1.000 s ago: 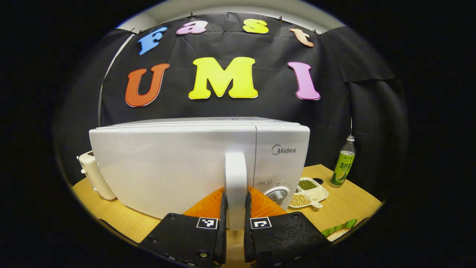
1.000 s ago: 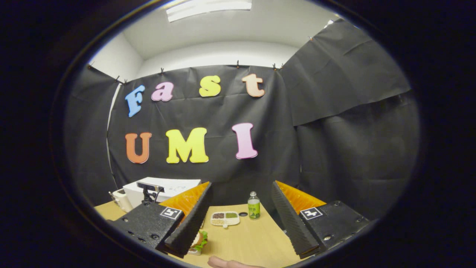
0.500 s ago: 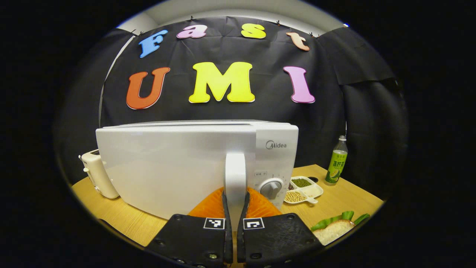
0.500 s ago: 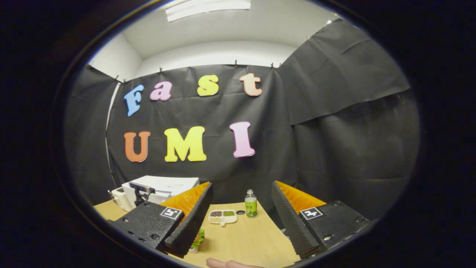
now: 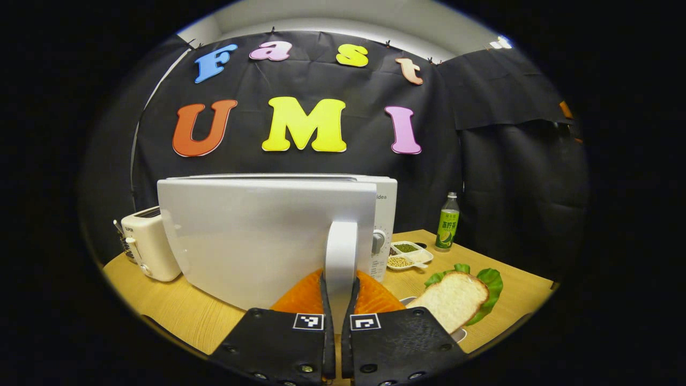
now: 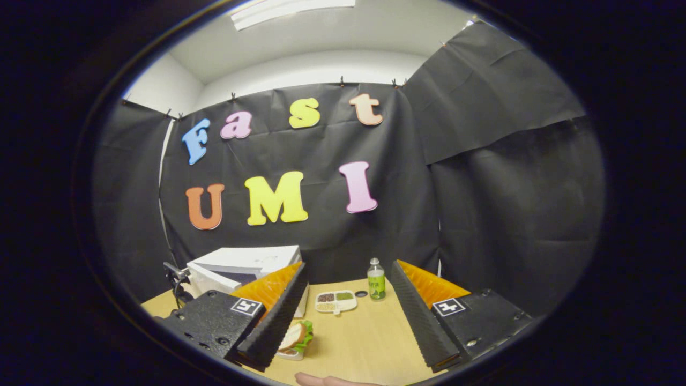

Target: Open the microwave oven with the left hand, put the food in, and close the microwave oven.

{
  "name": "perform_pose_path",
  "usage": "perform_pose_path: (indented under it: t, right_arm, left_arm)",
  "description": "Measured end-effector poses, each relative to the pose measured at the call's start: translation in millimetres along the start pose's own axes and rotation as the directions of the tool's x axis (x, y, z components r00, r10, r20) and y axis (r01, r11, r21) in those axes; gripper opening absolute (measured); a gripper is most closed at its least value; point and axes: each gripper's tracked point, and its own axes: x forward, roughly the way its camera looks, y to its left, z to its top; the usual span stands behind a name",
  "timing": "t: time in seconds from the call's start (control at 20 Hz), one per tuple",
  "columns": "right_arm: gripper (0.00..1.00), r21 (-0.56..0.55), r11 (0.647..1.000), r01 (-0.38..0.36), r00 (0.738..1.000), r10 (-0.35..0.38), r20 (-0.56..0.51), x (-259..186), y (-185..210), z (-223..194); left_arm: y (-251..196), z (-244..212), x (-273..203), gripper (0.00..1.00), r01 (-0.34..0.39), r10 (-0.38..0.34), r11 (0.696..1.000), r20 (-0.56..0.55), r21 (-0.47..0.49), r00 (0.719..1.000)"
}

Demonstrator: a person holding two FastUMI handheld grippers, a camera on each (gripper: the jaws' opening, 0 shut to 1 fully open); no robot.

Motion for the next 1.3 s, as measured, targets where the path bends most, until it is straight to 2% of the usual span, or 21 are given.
perform_pose_path:
  t: [0.2,0.25,0.3,0.35,0.4,0.45,0.5,0.6,0.65,0.7,0.75,0.85,0.9,0.95,1.0,1.05,1.1,1.15,1.2,1.25,1.3]
  right_arm:
    - [1.0,0.006,0.999,-0.049,0.999,0.049,-0.015,-18.9,35.8,-19.6]
    - [0.94,-0.01,0.998,-0.057,0.998,0.057,-0.015,-22.1,41.9,-22.4]
    - [1.0,-0.023,0.998,-0.063,0.998,0.063,-0.012,-25.0,47.4,-22.9]
    - [0.94,-0.032,0.997,-0.067,0.998,0.066,-0.011,-28.1,52.2,-22.4]
    - [0.94,-0.035,0.997,-0.07,0.998,0.069,-0.01,-31.4,55.9,-22.1]
    - [1.0,-0.035,0.996,-0.076,0.997,0.076,-0.003,-35.2,59.8,-20.6]
    - [0.94,-0.038,0.996,-0.08,0.997,0.08,0.004,-37.0,62.6,-17.4]
    - [0.94,-0.043,0.996,-0.074,0.997,0.075,0.016,-40.0,62.9,-13.6]
    - [0.94,-0.044,0.997,-0.069,0.997,0.07,0.02,-39.8,63.3,-12.7]
    - [1.0,-0.043,0.997,-0.064,0.998,0.065,0.02,-39.9,63.1,-12.6]
    - [1.0,-0.042,0.997,-0.064,0.998,0.065,0.018,-40.0,63.6,-13.8]
    - [1.0,-0.045,0.997,-0.07,0.997,0.071,0.008,-38.4,66.5,-17.2]
    - [1.0,-0.052,0.996,-0.07,0.998,0.07,0.001,-36.4,66.8,-18.8]
    - [1.0,-0.062,0.996,-0.069,0.998,0.069,-0.008,-33.9,65.7,-21.9]
    - [1.0,-0.072,0.995,-0.067,0.998,0.066,-0.019,-30.6,65.8,-23.6]
    - [1.0,-0.082,0.994,-0.066,0.997,0.064,-0.031,-25.9,65.5,-26.5]
    - [1.0,-0.091,0.994,-0.065,0.997,0.061,-0.046,-21.2,65.7,-28.0]
    - [0.94,-0.096,0.993,-0.064,0.997,0.059,-0.059,-17.2,65.9,-29.6]
    - [0.94,-0.104,0.992,-0.069,0.995,0.061,-0.075,-12.9,66.6,-30.3]
    - [1.0,-0.115,0.991,-0.074,0.994,0.063,-0.091,-8.2,67.8,-31.2]
    - [0.94,-0.123,0.988,-0.09,0.992,0.077,-0.104,-2.6,70.0,-30.7]
  left_arm:
    - [13.1,-3.5,-37.5,0.04,0.01,-0.01,1.0,0.025,0.0,1.0]
    - [17.8,-4.4,-47.4,0.04,0.008,-0.008,1.0,0.027,0.01,1.0]
    - [21.9,-6.1,-55.3,0.04,0.007,-0.007,1.0,0.025,0.017,1.0]
    - [27.9,-8.3,-66.5,0.04,0.002,-0.003,1.0,0.018,0.021,1.0]
    - [36.6,-6.8,-74.4,0.04,-0.011,0.01,1.0,0.035,0.025,0.999]
    - [39.0,-6.9,-87.3,0.3,-0.012,0.012,1.0,0.033,0.023,0.999]
    - [45.0,-5.7,-99.2,0.3,-0.021,0.02,0.999,0.04,0.025,0.999]
    - [60.9,-6.3,-126.6,0.31,-0.038,0.037,0.999,0.048,0.031,0.998]
    - [74.2,-9.1,-140.7,0.4,-0.062,0.06,0.998,0.04,0.035,0.997]
    - [87.4,-13.3,-155.0,0.39,-0.089,0.088,0.995,0.026,0.038,0.996]
    - [101.6,-14.9,-168.4,0.59,-0.119,0.118,0.992,0.019,0.04,0.993]
    - [127.1,-15.3,-197.3,0.86,-0.184,0.184,0.982,0.006,0.034,0.983]
    - [134.5,-11.6,-212.1,0.84,-0.21,0.21,0.977,0.001,0.027,0.978]
    - [141.8,-8.8,-224.9,0.96,-0.234,0.234,0.972,0.002,0.012,0.972]
    - [144.3,-2.2,-233.6,0.96,-0.243,0.243,0.97,0.005,-0.013,0.97]
    - [146.0,2.3,-241.9,0.85,-0.247,0.247,0.968,0.0,-0.047,0.969]
    - [145.4,9.5,-248.8,0.85,-0.248,0.249,0.966,0.003,-0.073,0.969]
    - [145.7,18.3,-255.4,0.96,-0.253,0.255,0.964,0.008,-0.083,0.967]
    - [147.9,27.8,-259.8,0.95,-0.265,0.267,0.961,0.017,-0.085,0.963]
    - [150.1,37.3,-262.3,0.96,-0.274,0.276,0.958,0.024,-0.088,0.961]
    - [149.5,45.4,-264.1,0.96,-0.279,0.282,0.956,0.025,-0.092,0.959]
